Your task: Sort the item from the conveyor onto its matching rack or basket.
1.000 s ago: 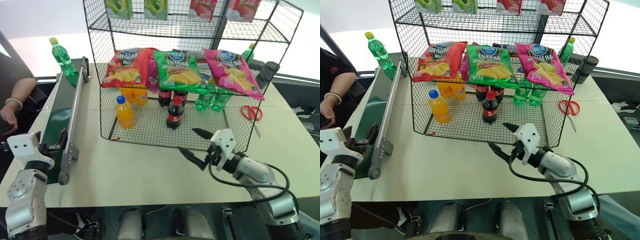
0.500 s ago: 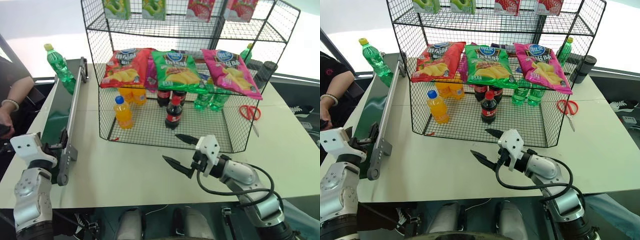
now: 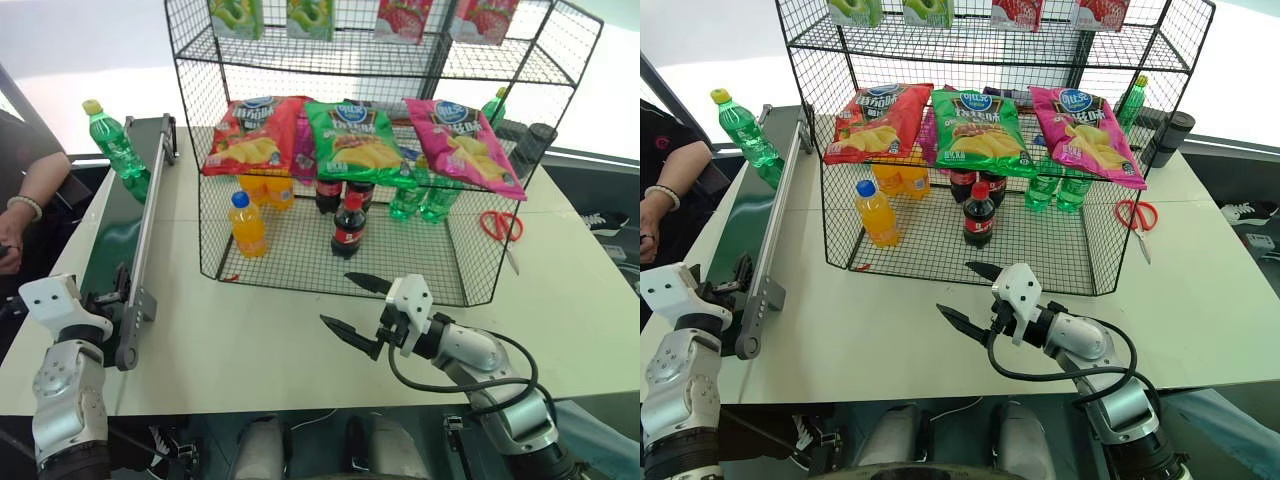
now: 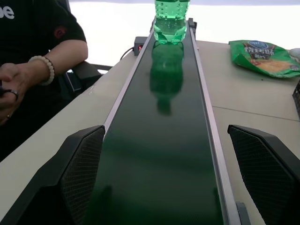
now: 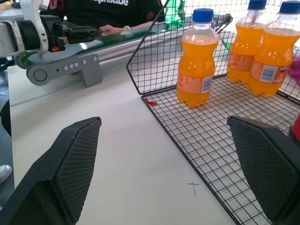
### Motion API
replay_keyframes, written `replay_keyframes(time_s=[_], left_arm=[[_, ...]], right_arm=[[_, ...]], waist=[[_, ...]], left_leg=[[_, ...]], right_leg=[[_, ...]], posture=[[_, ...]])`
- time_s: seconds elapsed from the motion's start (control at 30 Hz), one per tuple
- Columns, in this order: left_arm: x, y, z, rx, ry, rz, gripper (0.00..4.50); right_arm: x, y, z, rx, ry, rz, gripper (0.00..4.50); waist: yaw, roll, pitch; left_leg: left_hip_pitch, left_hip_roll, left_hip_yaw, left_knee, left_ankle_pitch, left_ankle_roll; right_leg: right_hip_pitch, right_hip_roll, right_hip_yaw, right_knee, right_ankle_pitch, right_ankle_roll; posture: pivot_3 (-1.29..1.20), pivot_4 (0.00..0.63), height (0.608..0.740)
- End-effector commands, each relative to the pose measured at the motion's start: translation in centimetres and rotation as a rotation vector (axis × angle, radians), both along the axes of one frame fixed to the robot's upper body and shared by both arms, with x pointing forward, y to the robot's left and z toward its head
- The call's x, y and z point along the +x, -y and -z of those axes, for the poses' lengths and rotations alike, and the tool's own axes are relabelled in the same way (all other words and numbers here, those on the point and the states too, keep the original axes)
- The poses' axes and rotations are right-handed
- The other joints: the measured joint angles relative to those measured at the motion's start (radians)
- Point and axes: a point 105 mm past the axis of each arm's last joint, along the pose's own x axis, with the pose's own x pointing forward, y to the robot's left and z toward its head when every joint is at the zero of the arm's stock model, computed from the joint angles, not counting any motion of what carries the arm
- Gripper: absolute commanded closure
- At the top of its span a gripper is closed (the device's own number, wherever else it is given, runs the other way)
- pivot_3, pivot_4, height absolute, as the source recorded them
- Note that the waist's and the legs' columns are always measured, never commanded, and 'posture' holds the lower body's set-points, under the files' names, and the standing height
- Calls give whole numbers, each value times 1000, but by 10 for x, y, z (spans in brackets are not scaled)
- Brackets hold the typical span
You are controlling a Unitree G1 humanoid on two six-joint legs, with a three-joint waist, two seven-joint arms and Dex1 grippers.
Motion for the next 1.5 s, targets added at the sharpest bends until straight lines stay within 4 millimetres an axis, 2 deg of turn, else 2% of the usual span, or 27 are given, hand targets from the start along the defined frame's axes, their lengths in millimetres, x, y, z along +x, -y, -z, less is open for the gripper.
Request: replay_keyframes(time_s=[0.03,0.7,1.5], left_arm=[[-1,-5,-9,34,39,-27,0],[3,-3,-9,33,49,-30,0],[3,-2,-9,29,57,-33,0]], right_arm=[[0,-2,-6,16,29,-7,19],[1,-6,-13,39,19,-11,19],[1,-10,-32,65,85,-23,19]], waist=[[0,0,0],[0,0,0],[0,0,0]], left_leg=[[0,0,0,0,0,0],[0,0,0,0,0,0],[0,0,0,0,0,0]], right_leg=[[0,0,0,0,0,0],[0,-1,0,0,0,0],[0,-1,0,0,0,0]], posture=[[0,150,735],[0,150,735],[0,150,735]])
